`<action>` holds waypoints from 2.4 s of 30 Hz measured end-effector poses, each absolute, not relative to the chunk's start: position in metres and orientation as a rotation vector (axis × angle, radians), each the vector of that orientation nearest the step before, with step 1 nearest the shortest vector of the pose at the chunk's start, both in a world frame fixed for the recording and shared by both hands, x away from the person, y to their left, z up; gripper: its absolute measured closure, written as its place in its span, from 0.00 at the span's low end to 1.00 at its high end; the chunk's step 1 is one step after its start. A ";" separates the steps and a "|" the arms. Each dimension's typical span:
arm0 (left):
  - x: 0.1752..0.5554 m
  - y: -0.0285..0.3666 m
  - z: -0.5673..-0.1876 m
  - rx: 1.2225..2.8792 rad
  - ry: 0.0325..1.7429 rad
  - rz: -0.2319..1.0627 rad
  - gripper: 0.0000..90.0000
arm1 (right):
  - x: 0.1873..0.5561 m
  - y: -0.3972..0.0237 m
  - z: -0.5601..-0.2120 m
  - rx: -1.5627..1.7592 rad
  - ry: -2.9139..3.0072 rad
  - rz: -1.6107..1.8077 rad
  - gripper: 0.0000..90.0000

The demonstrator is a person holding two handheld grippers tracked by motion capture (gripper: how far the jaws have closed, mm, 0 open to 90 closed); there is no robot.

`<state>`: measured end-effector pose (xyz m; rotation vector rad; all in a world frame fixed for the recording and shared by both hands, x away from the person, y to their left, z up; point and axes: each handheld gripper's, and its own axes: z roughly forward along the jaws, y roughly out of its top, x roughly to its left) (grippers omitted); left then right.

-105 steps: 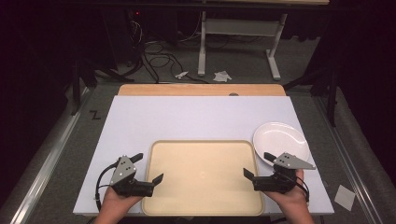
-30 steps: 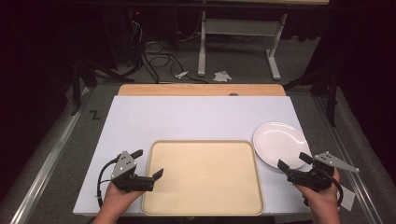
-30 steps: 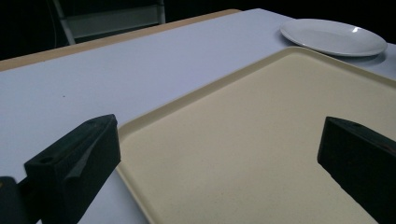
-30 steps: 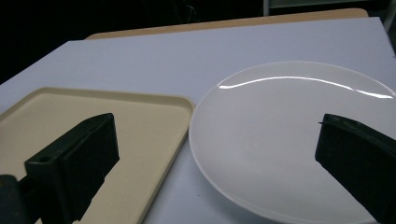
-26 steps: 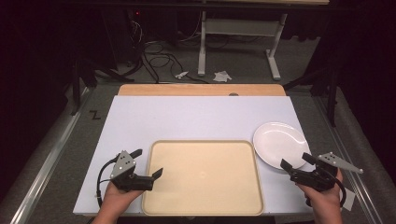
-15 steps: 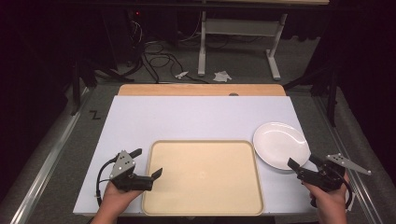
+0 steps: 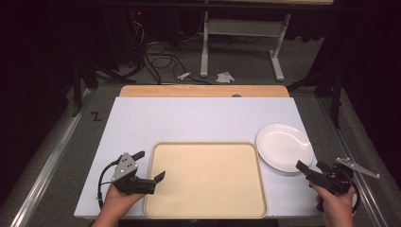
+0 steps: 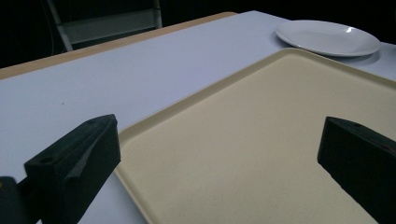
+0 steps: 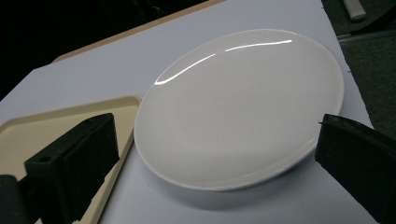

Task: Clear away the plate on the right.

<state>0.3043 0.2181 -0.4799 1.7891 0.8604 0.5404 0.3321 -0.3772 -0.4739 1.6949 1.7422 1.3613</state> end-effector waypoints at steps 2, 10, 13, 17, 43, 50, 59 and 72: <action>0.304 0.218 -0.480 1.790 0.858 0.541 0.00 | 0.332 -0.378 -0.475 1.709 1.740 1.364 0.00; 0.305 0.217 -0.481 1.794 0.855 0.536 0.00 | 0.334 -0.380 -0.479 1.760 1.744 1.353 0.00; 0.305 0.217 -0.481 1.796 0.853 0.534 0.00 | 0.335 -0.379 -0.480 1.791 1.745 1.362 0.00; 0.305 0.217 -0.481 1.798 0.851 0.534 0.00 | 0.335 -0.378 -0.479 1.837 1.727 1.400 0.00; 0.299 0.219 -0.483 1.810 0.861 0.536 0.00 | 0.345 -0.385 -0.494 2.115 1.612 1.455 0.08; 0.298 0.221 -0.484 1.816 0.864 0.537 0.00 | 0.347 -0.393 -0.502 2.209 1.536 1.486 0.18; 0.295 0.224 -0.484 1.817 0.869 0.546 0.00 | 0.353 -0.393 -0.507 2.352 1.447 1.556 0.23; 0.291 0.227 -0.485 1.815 0.875 0.551 0.01 | 0.360 -0.394 -0.510 2.428 1.370 1.579 0.32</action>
